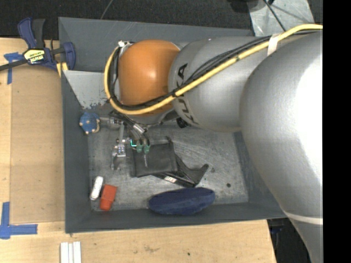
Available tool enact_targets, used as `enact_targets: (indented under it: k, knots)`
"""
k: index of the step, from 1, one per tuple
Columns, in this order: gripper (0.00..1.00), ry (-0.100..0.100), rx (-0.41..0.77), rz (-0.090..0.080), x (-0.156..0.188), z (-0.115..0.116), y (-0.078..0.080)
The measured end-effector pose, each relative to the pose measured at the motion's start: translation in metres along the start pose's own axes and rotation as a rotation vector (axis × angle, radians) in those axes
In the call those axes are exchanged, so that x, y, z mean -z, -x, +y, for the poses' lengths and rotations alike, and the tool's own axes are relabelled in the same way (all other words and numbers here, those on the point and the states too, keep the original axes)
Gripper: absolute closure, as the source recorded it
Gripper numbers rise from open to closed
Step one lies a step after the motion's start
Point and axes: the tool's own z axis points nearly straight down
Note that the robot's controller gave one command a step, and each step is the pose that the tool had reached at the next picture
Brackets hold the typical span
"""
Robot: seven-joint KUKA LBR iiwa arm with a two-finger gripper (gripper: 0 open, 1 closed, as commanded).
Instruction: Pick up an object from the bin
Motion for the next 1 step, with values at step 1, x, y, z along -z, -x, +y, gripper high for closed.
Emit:
enact_targets:
  k: [1]
  knots:
    - [0.00,0.007,-0.176,-0.011,-0.0725,-0.0696,0.0082]
